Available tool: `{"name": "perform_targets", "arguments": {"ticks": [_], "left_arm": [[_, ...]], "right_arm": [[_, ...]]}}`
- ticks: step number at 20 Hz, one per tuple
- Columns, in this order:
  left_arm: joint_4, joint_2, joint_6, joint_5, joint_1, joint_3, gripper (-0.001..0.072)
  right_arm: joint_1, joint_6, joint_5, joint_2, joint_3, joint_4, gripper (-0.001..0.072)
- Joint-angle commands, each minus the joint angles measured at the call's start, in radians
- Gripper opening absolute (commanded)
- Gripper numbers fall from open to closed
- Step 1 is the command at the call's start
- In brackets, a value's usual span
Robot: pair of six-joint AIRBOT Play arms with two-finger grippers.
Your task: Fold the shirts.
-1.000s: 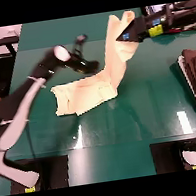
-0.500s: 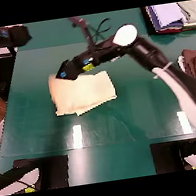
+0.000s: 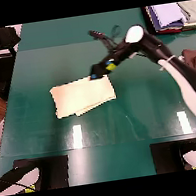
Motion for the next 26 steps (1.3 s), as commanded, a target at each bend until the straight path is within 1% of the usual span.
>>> {"name": "perform_targets", "arguments": {"ticks": [1, 2, 3, 5, 7, 10, 12, 14, 15, 16, 17, 18, 20, 21, 23, 26], "left_arm": [[-0.018, -0.002, 0.006, -0.015, 0.002, 0.000, 0.0024], [-0.026, -0.004, 0.009, -0.015, 0.002, 0.000, 0.0025], [-0.039, -0.007, 0.025, -0.010, 0.002, -0.002, 0.0025], [-0.041, -0.014, 0.024, -0.003, 0.002, -0.002, 0.0025], [-0.045, -0.023, 0.024, -0.002, 0.002, -0.002, 0.0025], [-0.046, -0.028, 0.024, 0.001, 0.002, -0.002, 0.0025], [-0.048, -0.028, 0.025, -0.001, 0.002, -0.002, 0.0025], [-0.051, -0.028, 0.025, -0.005, 0.002, -0.002, 0.0025], [-0.058, -0.028, 0.025, -0.006, 0.002, -0.002, 0.0025], [-0.066, -0.028, 0.025, -0.005, 0.002, -0.002, 0.0025], [-0.077, -0.028, 0.025, -0.005, 0.002, -0.002, 0.0025], [-0.090, -0.028, 0.024, -0.005, 0.000, -0.002, 0.0024], [-0.080, -0.028, 0.025, -0.005, -0.033, -0.002, 0.0023], [-0.073, -0.028, 0.025, -0.004, -0.058, -0.002, 0.0023], [-0.065, -0.028, 0.025, 0.000, -0.117, -0.002, 0.0023], [-0.066, -0.028, 0.044, 0.002, -0.185, -0.002, 0.0023]], "right_arm": [[-0.180, 0.077, -0.053, 0.073, -0.230, -0.060, 0.0518], [-0.220, 0.077, -0.071, 0.075, -0.280, -0.036, 0.0627], [-0.250, 0.077, -0.097, 0.070, -0.325, -0.002, 0.0705], [-0.271, 0.076, -0.116, 0.034, -0.362, 0.065, 0.0693], [-0.250, 0.071, -0.116, -0.022, -0.353, 0.106, 0.0646], [-0.173, 0.060, -0.118, -0.121, -0.274, 0.143, 0.0646], [-0.116, 0.060, -0.120, -0.193, -0.198, 0.197, 0.0644], [-0.064, 0.060, -0.116, -0.262, -0.122, 0.255, 0.0553], [-0.042, 0.060, -0.108, -0.291, -0.081, 0.258, 0.0455], [-0.024, 0.060, -0.101, -0.312, -0.044, 0.250, 0.0298], [-0.011, 0.060, -0.100, -0.324, -0.013, 0.243, 0.0069], [-0.006, 0.050, -0.107, -0.324, 0.008, 0.243, 0.0023], [-0.020, 0.050, -0.118, -0.303, 0.047, 0.237, 0.0022], [-0.040, 0.054, -0.121, -0.281, 0.066, 0.211, 0.0022], [-0.105, 0.094, -0.116, -0.220, 0.098, 0.117, 0.0022], [-0.259, 0.124, -0.106, -0.093, 0.092, 0.000, 0.0022]]}}
